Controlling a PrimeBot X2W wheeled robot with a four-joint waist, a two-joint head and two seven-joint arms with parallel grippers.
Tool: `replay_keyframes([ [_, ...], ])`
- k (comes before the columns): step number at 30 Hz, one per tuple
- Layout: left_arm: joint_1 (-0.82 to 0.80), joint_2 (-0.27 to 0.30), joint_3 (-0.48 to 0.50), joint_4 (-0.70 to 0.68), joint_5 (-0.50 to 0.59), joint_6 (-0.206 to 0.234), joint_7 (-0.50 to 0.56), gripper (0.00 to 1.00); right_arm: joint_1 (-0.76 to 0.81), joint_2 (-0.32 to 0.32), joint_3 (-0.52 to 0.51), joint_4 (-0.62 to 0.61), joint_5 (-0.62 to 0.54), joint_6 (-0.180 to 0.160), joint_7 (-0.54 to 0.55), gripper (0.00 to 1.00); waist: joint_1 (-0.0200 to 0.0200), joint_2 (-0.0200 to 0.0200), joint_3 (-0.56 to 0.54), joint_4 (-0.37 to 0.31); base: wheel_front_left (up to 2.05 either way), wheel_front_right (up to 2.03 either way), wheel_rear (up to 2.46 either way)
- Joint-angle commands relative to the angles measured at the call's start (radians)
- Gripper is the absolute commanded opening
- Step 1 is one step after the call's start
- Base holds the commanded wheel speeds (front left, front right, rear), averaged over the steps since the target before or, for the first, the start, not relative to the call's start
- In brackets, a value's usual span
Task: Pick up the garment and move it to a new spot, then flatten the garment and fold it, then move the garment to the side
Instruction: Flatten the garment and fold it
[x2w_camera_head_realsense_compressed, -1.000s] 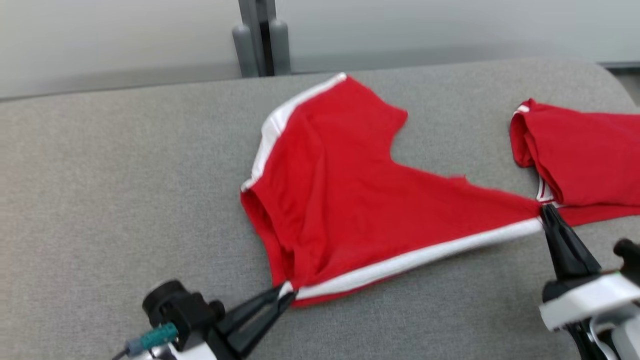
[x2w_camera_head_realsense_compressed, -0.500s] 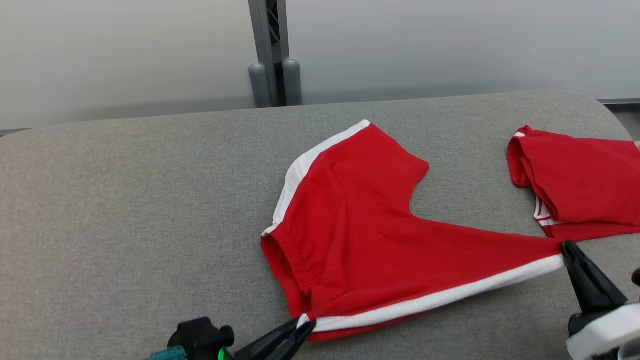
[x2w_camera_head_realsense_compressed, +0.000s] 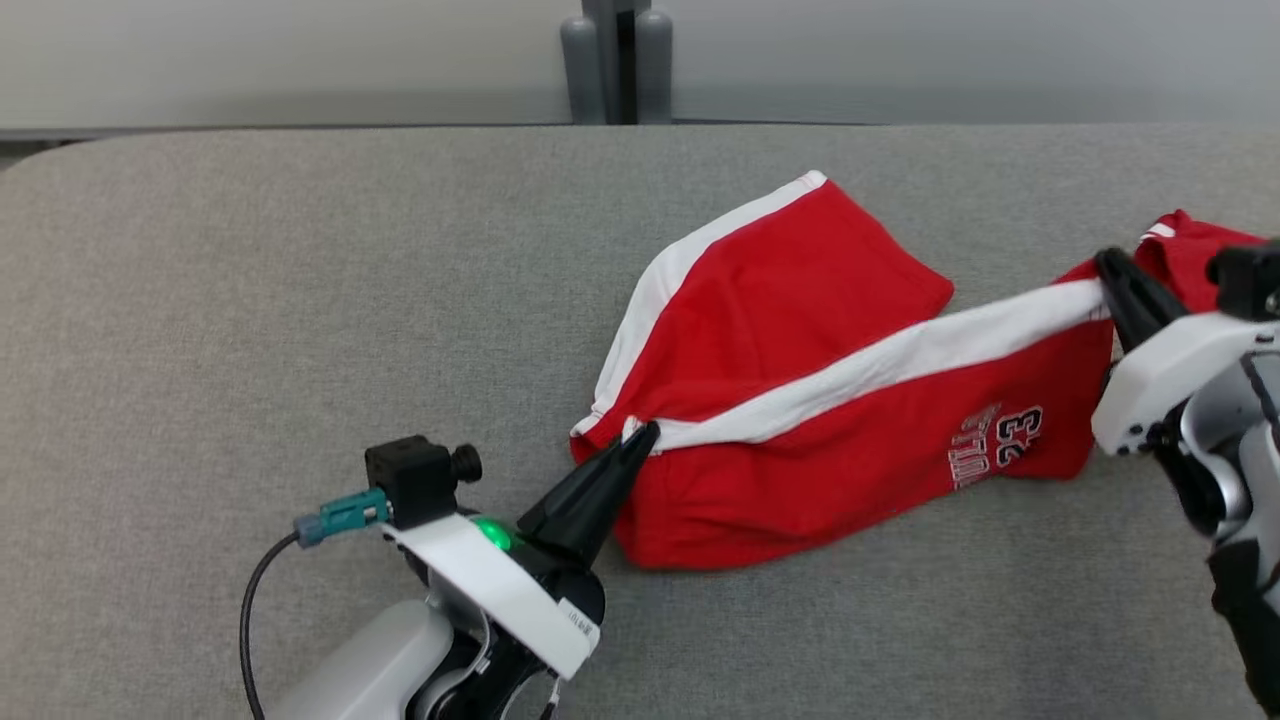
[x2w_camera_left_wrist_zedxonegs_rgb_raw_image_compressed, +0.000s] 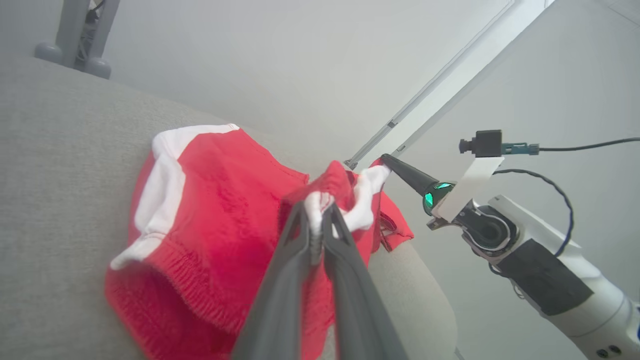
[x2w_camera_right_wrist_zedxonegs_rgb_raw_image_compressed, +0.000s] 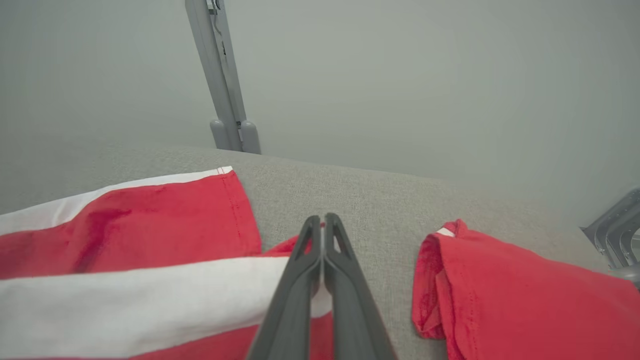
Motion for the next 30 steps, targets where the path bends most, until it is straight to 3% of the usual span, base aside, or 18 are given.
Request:
replay_keyframes([
  [1,-0.025,-0.003,0.012,0.007,-0.012,-0.001,-0.001,0.00,-0.037,-0.006,0.006,0.021,-0.010,-0.001,-0.001,0.00,0.0000,0.0000,0.046,0.041,0.00,0.00,0.00],
  [15,-0.150,-0.075,0.087,0.094,-0.066,0.000,-0.035,0.00,-0.438,-0.005,0.149,0.361,-0.059,-0.001,-0.075,0.00,0.0000,0.0000,0.196,0.151,0.00,0.00,0.00],
  [29,-0.235,-0.125,0.117,0.211,-0.055,0.004,-0.050,0.00,-0.647,0.031,0.227,0.612,-0.086,-0.001,-0.165,0.00,0.0000,0.0000,0.265,0.188,0.00,0.00,0.00],
  [30,-0.239,-0.129,0.115,0.217,-0.055,0.004,-0.049,0.00,-0.651,0.036,0.232,0.621,-0.083,-0.001,-0.177,0.10,0.0000,0.0000,0.266,0.188,0.00,0.00,0.00],
])
